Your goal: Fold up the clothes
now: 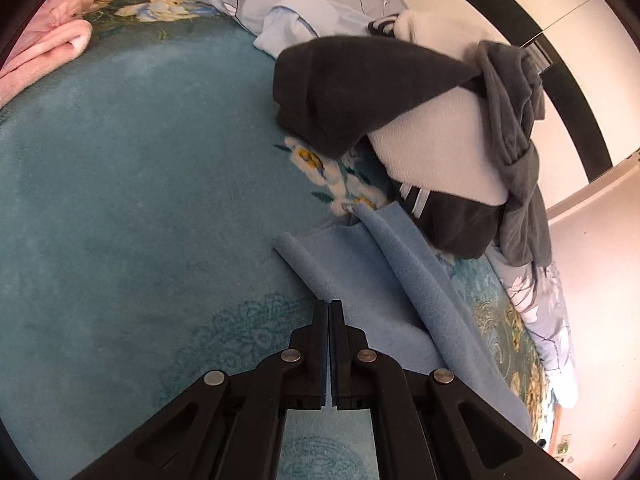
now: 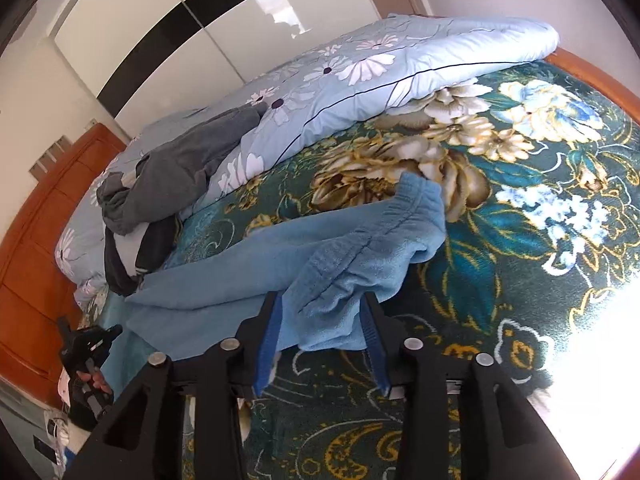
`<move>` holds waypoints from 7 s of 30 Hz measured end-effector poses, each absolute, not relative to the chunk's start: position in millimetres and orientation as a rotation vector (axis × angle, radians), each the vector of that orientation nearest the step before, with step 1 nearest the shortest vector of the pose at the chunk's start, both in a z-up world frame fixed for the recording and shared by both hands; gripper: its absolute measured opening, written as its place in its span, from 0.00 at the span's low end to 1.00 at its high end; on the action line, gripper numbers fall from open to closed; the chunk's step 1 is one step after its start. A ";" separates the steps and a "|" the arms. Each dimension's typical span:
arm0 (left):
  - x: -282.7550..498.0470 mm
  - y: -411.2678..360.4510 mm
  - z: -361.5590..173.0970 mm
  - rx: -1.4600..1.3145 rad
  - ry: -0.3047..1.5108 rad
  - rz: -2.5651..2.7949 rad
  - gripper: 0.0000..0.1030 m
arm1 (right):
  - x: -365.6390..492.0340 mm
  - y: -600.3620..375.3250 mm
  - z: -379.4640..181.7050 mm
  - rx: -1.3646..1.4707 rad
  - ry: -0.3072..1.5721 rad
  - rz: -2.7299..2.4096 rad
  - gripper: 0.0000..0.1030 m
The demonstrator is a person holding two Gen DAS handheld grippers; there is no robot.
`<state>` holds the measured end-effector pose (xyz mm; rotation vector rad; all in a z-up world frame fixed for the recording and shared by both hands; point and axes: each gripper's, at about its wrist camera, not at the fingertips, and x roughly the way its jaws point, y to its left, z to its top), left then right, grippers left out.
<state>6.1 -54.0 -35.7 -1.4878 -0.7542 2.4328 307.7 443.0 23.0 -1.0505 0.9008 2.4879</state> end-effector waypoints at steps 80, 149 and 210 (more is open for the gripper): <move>156.5 -265.6 -37.3 -1.379 -1.015 2.585 0.09 | 326.1 449.0 -27.2 -1.263 1.132 2.541 0.37; -13.4 -240.0 -42.1 -1.501 -1.085 2.379 0.63 | 162.7 470.9 -50.1 -1.393 0.997 2.556 0.27; 128.6 -300.3 -44.5 -1.439 -1.144 2.538 0.66 | 298.4 470.8 -39.4 -1.111 1.066 2.407 0.43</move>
